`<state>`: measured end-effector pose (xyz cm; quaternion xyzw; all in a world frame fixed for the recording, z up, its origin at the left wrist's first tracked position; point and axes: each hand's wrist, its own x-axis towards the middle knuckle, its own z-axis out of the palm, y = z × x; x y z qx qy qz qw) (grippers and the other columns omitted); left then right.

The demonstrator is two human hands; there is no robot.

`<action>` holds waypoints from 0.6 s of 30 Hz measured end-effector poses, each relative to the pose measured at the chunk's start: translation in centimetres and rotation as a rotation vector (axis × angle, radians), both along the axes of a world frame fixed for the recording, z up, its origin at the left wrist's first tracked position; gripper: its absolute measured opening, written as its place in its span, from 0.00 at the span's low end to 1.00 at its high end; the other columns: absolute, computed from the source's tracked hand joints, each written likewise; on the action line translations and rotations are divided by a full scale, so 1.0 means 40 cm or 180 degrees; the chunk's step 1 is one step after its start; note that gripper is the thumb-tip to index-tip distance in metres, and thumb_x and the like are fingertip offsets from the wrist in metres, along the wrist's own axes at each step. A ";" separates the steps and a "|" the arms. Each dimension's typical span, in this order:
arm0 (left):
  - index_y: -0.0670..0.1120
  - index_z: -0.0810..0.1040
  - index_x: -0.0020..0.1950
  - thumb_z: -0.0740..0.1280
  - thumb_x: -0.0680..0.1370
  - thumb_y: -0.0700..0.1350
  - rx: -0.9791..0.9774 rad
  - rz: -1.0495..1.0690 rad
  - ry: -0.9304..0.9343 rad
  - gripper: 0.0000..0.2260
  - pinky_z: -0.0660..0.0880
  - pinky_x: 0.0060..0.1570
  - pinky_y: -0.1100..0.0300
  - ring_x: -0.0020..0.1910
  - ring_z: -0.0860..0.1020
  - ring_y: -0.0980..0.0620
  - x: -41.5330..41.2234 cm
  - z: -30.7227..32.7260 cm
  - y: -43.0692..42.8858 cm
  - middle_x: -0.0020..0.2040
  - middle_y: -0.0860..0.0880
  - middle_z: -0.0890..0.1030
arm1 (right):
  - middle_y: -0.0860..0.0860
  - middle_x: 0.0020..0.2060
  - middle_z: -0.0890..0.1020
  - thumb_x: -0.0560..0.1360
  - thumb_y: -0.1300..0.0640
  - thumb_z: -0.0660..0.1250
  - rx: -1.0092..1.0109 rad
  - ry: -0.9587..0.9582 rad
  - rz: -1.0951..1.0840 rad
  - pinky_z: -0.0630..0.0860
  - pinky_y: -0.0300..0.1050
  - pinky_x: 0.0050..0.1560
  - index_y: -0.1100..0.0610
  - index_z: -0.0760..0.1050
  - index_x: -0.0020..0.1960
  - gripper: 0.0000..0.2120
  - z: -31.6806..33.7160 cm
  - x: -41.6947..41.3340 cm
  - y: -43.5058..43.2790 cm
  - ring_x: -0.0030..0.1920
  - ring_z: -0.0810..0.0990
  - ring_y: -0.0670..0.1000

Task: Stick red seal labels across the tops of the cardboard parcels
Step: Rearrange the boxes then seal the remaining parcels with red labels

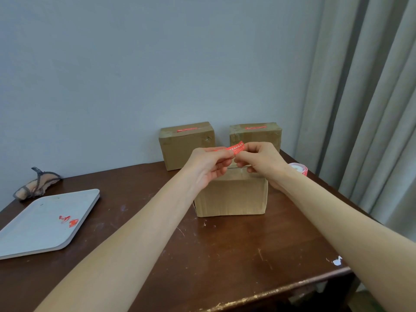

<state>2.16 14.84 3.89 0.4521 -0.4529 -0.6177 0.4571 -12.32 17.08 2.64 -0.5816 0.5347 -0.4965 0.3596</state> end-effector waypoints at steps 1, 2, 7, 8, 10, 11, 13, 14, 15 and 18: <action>0.38 0.79 0.52 0.73 0.70 0.34 0.0007 0.0003 0.0014 0.11 0.74 0.29 0.64 0.31 0.79 0.55 0.000 0.000 0.001 0.36 0.45 0.82 | 0.49 0.31 0.79 0.73 0.64 0.67 -0.0033 0.0029 -0.0006 0.70 0.32 0.30 0.62 0.80 0.43 0.04 0.000 0.000 0.000 0.29 0.77 0.38; 0.38 0.79 0.52 0.73 0.70 0.34 0.0015 0.0002 0.0023 0.12 0.74 0.29 0.64 0.31 0.79 0.54 0.000 0.000 0.002 0.37 0.44 0.82 | 0.49 0.30 0.79 0.73 0.64 0.67 -0.0076 0.0080 -0.0023 0.70 0.32 0.30 0.61 0.79 0.42 0.03 0.000 0.000 0.000 0.29 0.76 0.39; 0.37 0.79 0.54 0.73 0.70 0.34 0.0056 0.0038 0.0066 0.12 0.75 0.29 0.65 0.31 0.78 0.54 -0.001 0.001 0.003 0.37 0.45 0.81 | 0.48 0.29 0.78 0.72 0.64 0.66 -0.0321 0.0476 -0.0157 0.69 0.33 0.31 0.57 0.77 0.37 0.06 -0.005 -0.003 -0.004 0.25 0.72 0.39; 0.37 0.79 0.53 0.72 0.71 0.34 0.0061 0.0051 0.0075 0.12 0.75 0.29 0.65 0.30 0.78 0.54 0.001 0.001 0.002 0.36 0.45 0.81 | 0.48 0.29 0.78 0.72 0.64 0.66 -0.0349 0.0504 -0.0200 0.68 0.32 0.31 0.56 0.77 0.37 0.07 -0.008 -0.006 -0.005 0.25 0.73 0.38; 0.38 0.79 0.52 0.72 0.71 0.33 0.0058 0.0057 0.0068 0.11 0.76 0.30 0.65 0.30 0.78 0.55 0.005 0.003 0.001 0.35 0.46 0.81 | 0.49 0.30 0.79 0.72 0.64 0.66 -0.0374 0.0486 -0.0229 0.69 0.32 0.30 0.56 0.78 0.37 0.07 -0.014 -0.016 -0.004 0.27 0.74 0.39; 0.38 0.80 0.51 0.72 0.71 0.33 0.0055 0.0056 0.0062 0.10 0.76 0.30 0.65 0.30 0.78 0.55 0.007 0.003 0.001 0.34 0.46 0.81 | 0.49 0.31 0.80 0.72 0.63 0.66 -0.0359 0.0463 -0.0202 0.69 0.33 0.30 0.57 0.78 0.37 0.06 -0.016 -0.020 -0.003 0.29 0.75 0.39; 0.38 0.80 0.50 0.72 0.71 0.33 0.0038 0.0071 0.0037 0.09 0.76 0.31 0.64 0.30 0.78 0.54 0.011 0.001 -0.001 0.35 0.45 0.81 | 0.49 0.30 0.79 0.73 0.64 0.66 -0.0254 0.0413 -0.0050 0.69 0.33 0.28 0.59 0.78 0.38 0.06 -0.015 -0.022 0.000 0.29 0.76 0.41; 0.38 0.80 0.50 0.72 0.70 0.33 0.0017 0.0086 0.0006 0.09 0.76 0.31 0.64 0.30 0.78 0.54 0.011 0.001 -0.001 0.35 0.45 0.81 | 0.50 0.30 0.79 0.73 0.64 0.65 -0.0180 0.0430 0.0064 0.69 0.33 0.28 0.60 0.77 0.37 0.07 -0.013 -0.020 0.003 0.28 0.75 0.42; 0.38 0.80 0.50 0.72 0.70 0.34 -0.0021 0.0105 -0.0041 0.09 0.76 0.31 0.64 0.31 0.78 0.54 0.012 0.000 -0.002 0.36 0.45 0.81 | 0.50 0.29 0.77 0.74 0.64 0.64 -0.0114 0.0475 0.0172 0.68 0.32 0.27 0.60 0.76 0.35 0.10 -0.012 -0.018 0.006 0.27 0.74 0.42; 0.40 0.81 0.50 0.73 0.70 0.34 -0.0205 0.0177 -0.0258 0.10 0.76 0.32 0.64 0.33 0.79 0.54 0.015 -0.001 -0.002 0.38 0.45 0.81 | 0.49 0.24 0.71 0.75 0.61 0.63 -0.0028 0.0717 0.0356 0.65 0.28 0.27 0.59 0.69 0.27 0.18 -0.008 -0.018 0.017 0.23 0.67 0.41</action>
